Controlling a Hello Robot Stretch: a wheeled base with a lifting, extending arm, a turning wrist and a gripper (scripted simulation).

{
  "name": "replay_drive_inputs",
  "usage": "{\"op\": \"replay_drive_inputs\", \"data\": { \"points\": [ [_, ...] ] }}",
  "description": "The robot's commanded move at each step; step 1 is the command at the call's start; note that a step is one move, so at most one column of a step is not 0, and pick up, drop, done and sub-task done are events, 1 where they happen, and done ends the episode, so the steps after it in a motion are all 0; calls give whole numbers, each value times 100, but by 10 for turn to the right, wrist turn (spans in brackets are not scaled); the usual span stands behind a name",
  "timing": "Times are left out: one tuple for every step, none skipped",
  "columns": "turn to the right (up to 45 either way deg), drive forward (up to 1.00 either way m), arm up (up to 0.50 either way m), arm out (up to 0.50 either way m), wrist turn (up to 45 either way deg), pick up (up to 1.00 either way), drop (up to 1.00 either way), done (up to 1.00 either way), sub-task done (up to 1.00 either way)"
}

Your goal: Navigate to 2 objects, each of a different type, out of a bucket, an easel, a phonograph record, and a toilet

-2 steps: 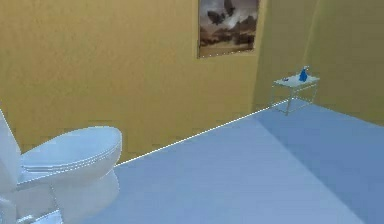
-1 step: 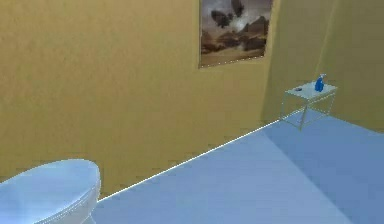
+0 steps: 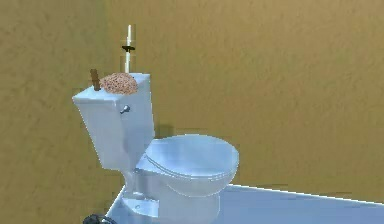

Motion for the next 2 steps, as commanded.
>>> {"op": "replay_drive_inputs", "data": {
  "points": [
    [-330,0,0,0,0,0,0,0,0],
    [0,0,0,0,0,0,0,100,0]
  ]
}}
